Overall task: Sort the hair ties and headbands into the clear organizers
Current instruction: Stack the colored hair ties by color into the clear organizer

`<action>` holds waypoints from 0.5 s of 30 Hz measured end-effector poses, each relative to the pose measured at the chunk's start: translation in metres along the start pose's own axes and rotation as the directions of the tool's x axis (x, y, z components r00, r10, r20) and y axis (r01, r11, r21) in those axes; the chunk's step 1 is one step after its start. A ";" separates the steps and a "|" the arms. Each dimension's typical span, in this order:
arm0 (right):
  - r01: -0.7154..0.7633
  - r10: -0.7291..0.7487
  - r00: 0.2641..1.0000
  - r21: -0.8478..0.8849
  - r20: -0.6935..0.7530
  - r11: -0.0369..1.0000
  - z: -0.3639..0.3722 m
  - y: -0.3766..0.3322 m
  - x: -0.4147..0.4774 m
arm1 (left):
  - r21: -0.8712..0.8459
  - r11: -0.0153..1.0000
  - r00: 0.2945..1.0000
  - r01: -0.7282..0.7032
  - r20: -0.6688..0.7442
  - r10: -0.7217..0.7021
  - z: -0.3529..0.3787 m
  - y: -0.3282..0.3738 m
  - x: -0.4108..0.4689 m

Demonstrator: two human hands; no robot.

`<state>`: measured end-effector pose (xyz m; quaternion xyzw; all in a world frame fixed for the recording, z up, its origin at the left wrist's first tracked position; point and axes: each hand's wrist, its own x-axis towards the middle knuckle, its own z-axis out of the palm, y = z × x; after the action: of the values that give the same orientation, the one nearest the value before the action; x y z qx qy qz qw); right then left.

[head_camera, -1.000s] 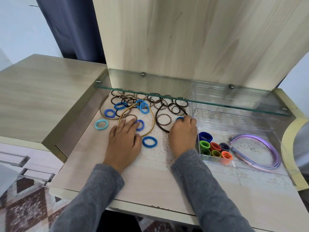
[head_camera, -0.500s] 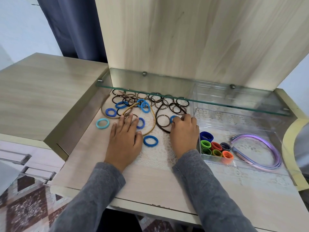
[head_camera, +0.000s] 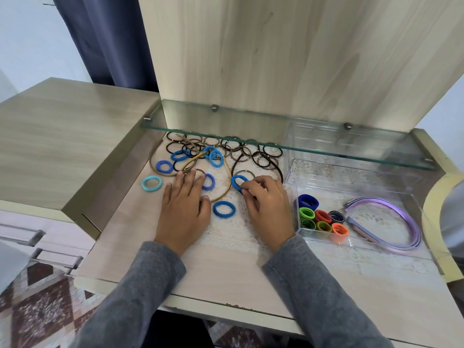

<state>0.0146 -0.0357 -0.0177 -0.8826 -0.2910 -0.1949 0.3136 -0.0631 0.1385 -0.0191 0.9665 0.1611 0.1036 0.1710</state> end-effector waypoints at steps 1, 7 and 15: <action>0.020 -0.020 1.000 0.017 0.019 1.000 0.000 0.000 -0.001 | -0.001 1.000 1.000 0.001 0.002 -0.001 0.000 0.000 0.000; 0.182 -0.186 0.973 0.045 0.135 0.982 -0.008 -0.004 -0.009 | 0.004 1.000 1.000 0.002 0.001 -0.003 0.000 0.000 0.000; 0.258 -0.263 0.952 0.048 0.158 0.965 -0.011 -0.006 -0.012 | -0.001 1.000 1.000 0.001 -0.009 -0.001 0.000 0.000 -0.001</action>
<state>0.0000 -0.0437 -0.0137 -0.8451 -0.4322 -0.1578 0.2723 -0.0638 0.1383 -0.0194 0.9658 0.1625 0.1078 0.1707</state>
